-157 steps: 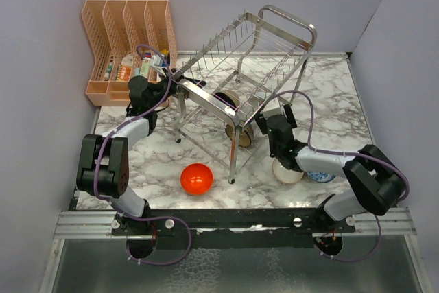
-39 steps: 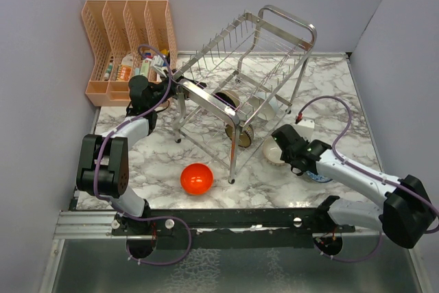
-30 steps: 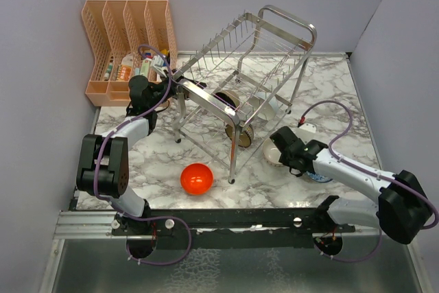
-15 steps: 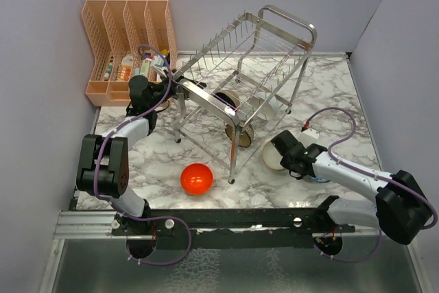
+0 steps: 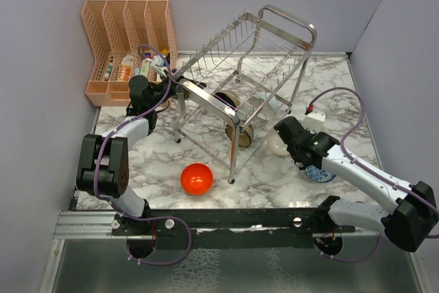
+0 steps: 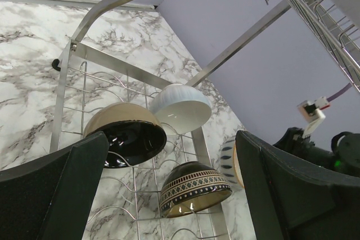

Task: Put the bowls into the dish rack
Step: Pick up the bowl from the center of the board, then place the bowl at the center of the board.

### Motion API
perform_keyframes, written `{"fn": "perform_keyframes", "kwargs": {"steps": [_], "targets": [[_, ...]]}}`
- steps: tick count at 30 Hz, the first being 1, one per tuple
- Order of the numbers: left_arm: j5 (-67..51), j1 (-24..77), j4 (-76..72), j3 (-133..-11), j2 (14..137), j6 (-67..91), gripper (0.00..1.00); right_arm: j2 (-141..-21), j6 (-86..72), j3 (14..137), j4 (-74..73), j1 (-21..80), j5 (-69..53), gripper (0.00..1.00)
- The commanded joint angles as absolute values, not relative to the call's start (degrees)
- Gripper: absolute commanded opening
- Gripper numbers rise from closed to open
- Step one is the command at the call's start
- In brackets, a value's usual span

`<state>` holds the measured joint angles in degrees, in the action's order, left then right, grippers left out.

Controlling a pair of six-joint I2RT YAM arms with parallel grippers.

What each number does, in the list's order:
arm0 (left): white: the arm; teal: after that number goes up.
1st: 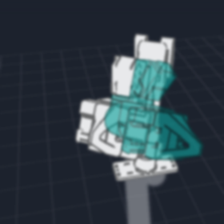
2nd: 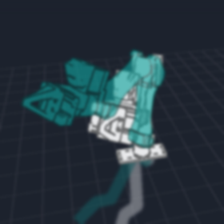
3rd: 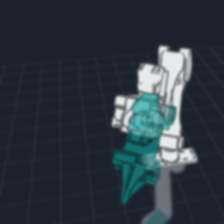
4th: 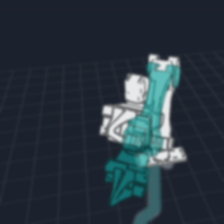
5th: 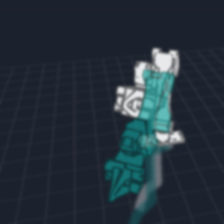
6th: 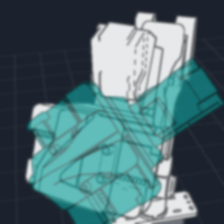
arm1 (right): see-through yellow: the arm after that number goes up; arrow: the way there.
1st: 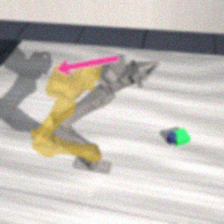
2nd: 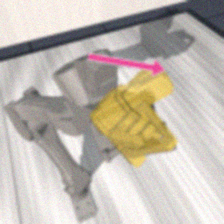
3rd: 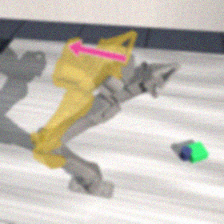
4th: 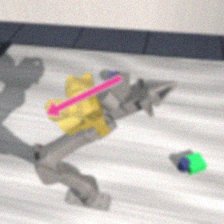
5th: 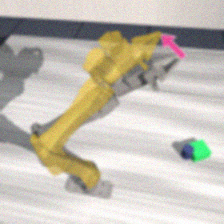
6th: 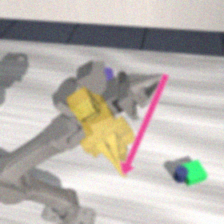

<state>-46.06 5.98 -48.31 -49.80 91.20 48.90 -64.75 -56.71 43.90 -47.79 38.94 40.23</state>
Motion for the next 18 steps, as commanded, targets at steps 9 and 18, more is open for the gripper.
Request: {"fn": "perform_keyframes", "kwargs": {"steps": [9,18], "targets": [[-46.82,6.05,-49.39,-50.47,90.29,48.24,0.99,-49.78,-26.53,37.78,-12.13,40.29,56.41,0.01],[-45.79,6.04,-42.38,-52.21,87.81,45.66,0.99,-57.15,-21.84,40.38,-6.96,40.33,52.52,0.01]]}}
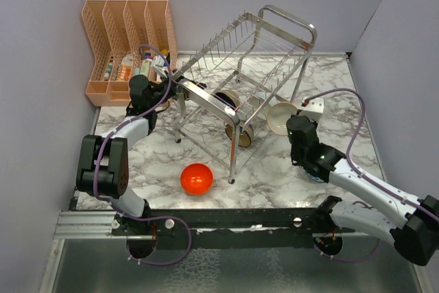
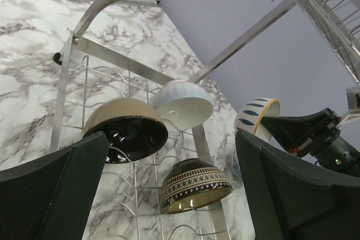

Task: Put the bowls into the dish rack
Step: Place the bowl at the center of the board.

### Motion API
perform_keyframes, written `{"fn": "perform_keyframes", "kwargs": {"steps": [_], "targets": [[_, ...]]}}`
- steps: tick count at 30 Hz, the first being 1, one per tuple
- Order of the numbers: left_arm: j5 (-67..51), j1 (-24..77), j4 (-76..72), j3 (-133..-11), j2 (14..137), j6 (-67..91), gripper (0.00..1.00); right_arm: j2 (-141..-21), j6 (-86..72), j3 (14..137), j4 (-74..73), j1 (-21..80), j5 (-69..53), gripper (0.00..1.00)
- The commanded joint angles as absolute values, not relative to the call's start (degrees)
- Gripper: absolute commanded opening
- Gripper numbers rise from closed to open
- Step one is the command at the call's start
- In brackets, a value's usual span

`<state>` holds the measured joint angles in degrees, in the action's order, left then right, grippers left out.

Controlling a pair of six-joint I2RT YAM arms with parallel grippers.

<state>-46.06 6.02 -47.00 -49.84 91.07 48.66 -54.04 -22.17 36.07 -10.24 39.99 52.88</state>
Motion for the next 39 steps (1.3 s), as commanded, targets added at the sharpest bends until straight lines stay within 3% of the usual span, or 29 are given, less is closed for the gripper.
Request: {"fn": "perform_keyframes", "kwargs": {"steps": [1,10,15,35,37,39], "targets": [[-45.07,6.01,-40.2,-52.68,87.2,44.61,0.99,-57.05,-23.23,40.49,-8.63,40.26,50.99,0.01],[-40.99,5.98,-30.09,-55.19,84.18,41.19,0.99,-53.68,-36.77,40.99,-29.87,40.32,29.91,0.01],[-39.1,5.89,-27.17,-55.18,82.51,40.39,0.99,-55.17,-42.24,37.98,-34.42,40.34,19.05,0.01],[-35.28,5.45,-21.42,-53.73,79.55,37.93,0.99,-54.58,-49.48,26.18,-30.23,41.04,12.93,0.01],[-35.33,5.45,-21.94,-53.36,79.47,38.11,0.99,-54.65,-49.86,25.98,-30.64,41.12,13.31,0.06],[-35.33,5.45,-22.14,-53.17,79.39,38.14,0.99,-54.73,-50.17,26.28,-31.51,41.13,13.79,0.18]]}}
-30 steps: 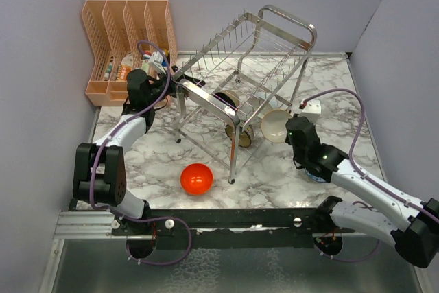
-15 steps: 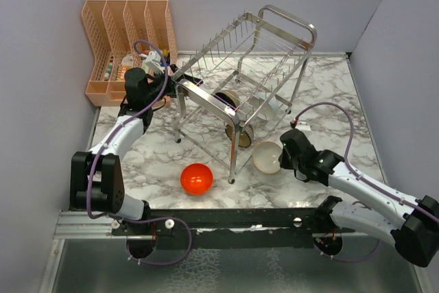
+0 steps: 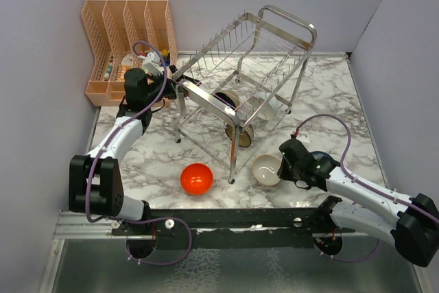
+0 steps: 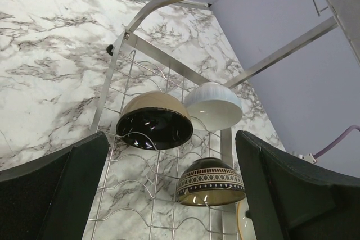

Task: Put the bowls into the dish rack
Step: Place the bowl at the center of the board.

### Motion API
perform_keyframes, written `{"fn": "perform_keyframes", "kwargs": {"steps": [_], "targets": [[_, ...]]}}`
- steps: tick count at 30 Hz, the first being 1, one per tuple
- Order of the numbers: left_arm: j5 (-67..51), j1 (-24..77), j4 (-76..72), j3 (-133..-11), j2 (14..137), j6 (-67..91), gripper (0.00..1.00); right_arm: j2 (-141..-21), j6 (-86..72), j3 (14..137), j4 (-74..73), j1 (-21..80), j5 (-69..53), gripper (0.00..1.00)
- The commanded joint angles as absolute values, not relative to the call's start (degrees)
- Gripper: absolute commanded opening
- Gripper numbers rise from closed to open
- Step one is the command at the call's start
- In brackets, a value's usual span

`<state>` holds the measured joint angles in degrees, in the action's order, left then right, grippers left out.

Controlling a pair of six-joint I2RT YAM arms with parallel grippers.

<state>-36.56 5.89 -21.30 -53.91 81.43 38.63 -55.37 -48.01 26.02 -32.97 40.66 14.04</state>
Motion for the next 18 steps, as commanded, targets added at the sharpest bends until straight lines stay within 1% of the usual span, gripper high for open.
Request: {"fn": "perform_keyframes", "kwargs": {"steps": [1,4,6,9,11,12,15,18], "targets": [[-35.33,5.45,-22.22,-53.1,79.32,38.02,0.99,-54.83,-50.26,26.61,-32.14,41.13,14.05,0.22],[-35.33,5.32,-22.3,-53.05,79.27,37.89,0.99,-55.38,-50.7,27.8,-34.26,41.13,14.26,0.34],[-35.4,5.23,-22.76,-52.71,79.19,37.91,0.99,-55.63,-51.79,28.81,-36.07,41.12,14.36,0.45],[-35.58,5.1,-23.93,-51.79,79.17,38.36,0.99,-55.71,-53.3,31.16,-40.58,41.13,15.42,0.5],[-35.93,4.95,-25.04,-51.1,79.18,38.72,0.99,-55.2,-53.87,33.08,-43.8,41.13,16.78,0.52],[-36.17,4.87,-25.65,-50.83,79.3,39.07,0.99,-54.93,-54.51,34.59,-45.28,41.11,17.29,0.55],[-37.21,4.75,-27.72,-50.12,79.64,40.28,0.99,-55.75,-54.58,40.41,-50.02,41.13,16.36,0.56],[-37.76,4.67,-29.56,-49.35,79.91,40.99,0.99,-57.92,-55.63,46.83,-57.59,41.12,20.11,0.56]]}}
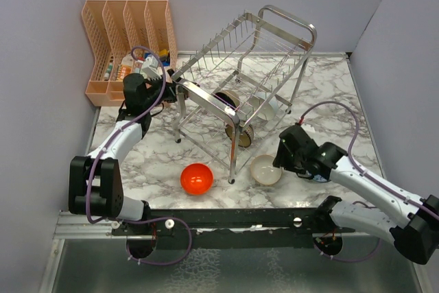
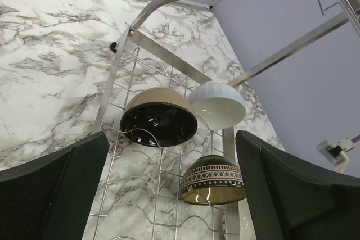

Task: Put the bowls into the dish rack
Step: Place the bowl at the center of the board, then move the bowl to the center of the board.

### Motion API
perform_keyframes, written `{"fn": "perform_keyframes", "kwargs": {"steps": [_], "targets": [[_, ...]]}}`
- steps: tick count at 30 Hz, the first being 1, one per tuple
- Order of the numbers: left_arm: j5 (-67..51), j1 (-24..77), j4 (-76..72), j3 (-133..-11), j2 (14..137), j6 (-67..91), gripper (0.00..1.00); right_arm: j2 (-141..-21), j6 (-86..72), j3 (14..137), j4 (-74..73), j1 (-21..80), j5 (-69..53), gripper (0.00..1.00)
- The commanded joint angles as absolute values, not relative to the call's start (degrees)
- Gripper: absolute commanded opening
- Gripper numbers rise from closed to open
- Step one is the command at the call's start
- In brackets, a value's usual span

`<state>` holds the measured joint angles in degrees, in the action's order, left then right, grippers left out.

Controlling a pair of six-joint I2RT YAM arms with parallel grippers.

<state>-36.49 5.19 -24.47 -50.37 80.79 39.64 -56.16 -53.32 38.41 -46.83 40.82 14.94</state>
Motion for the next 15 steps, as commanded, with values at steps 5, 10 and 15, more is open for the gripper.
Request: {"fn": "perform_keyframes", "kwargs": {"steps": [5,10,15], "targets": [[-39.43,4.48,-31.6,-48.91,80.58,42.29,0.99,-63.67,-61.84,54.16,-70.31,41.05,33.33,0.48],[-41.07,4.44,-35.28,-47.7,80.56,44.72,0.99,-67.31,-64.84,52.78,-70.02,38.56,35.78,0.46],[-41.71,4.48,-37.54,-46.48,81.01,46.02,0.99,-67.31,-60.77,47.01,-61.07,33.55,32.32,0.45]]}}
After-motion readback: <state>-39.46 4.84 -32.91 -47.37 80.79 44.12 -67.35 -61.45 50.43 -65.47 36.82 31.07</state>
